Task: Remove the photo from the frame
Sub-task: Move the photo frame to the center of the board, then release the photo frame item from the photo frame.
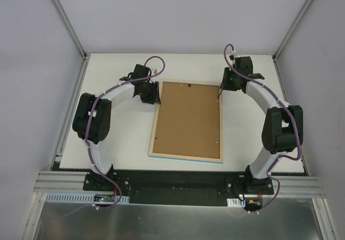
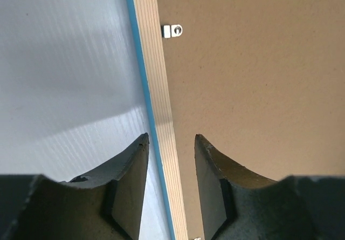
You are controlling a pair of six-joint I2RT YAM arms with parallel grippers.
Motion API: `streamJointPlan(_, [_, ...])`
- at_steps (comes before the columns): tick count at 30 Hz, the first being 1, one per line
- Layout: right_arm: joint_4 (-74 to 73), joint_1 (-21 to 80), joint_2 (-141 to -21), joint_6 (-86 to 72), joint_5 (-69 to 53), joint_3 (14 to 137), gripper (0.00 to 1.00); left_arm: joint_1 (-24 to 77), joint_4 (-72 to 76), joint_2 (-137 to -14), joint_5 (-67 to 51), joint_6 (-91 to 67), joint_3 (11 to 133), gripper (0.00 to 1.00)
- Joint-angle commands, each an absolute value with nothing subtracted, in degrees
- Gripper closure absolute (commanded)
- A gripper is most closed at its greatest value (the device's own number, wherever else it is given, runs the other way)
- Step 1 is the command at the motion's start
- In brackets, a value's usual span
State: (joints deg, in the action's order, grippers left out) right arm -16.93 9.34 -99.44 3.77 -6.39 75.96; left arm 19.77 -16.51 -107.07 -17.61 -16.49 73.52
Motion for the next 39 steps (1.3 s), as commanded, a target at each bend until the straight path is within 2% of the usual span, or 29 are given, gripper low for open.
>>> streamJointPlan(1, [-15.12, 11.24, -100.02, 5.27, -3.52, 78.84, 0.99, 19.51, -17.31, -110.12, -16.0, -15.38, 75.58, 0.61])
streamJointPlan(10, [-14.06, 16.96, -101.34, 8.96, 5.44, 79.8, 0.99, 19.78, -16.35, -112.67, -16.44, -16.52, 75.23, 0.59])
streamJointPlan(24, [-13.54, 17.49, -100.37, 10.37, 10.81, 78.93, 0.99, 19.78, -16.17, -114.26, -14.94, -17.49, 74.79, 0.63])
streamJointPlan(29, [-13.45, 17.23, -100.02, 10.46, 10.63, 78.66, 0.99, 19.69, -15.47, -110.23, -14.5, -16.79, 74.45, 0.57])
streamJointPlan(34, [-13.45, 16.44, -100.63, 9.49, 10.2, 78.92, 0.99, 19.69, -12.93, -104.25, -16.25, -15.3, 73.04, 0.43])
streamJointPlan(36, [-13.62, 16.26, -100.9, 9.14, 10.02, 79.01, 0.99, 19.77, -11.52, -101.61, -19.05, -13.02, 72.51, 0.38])
streamJointPlan(39, [-13.71, 16.08, -101.16, 8.62, 9.84, 79.19, 0.99, 20.12, -9.32, -97.57, -27.48, -8.72, 71.81, 0.36])
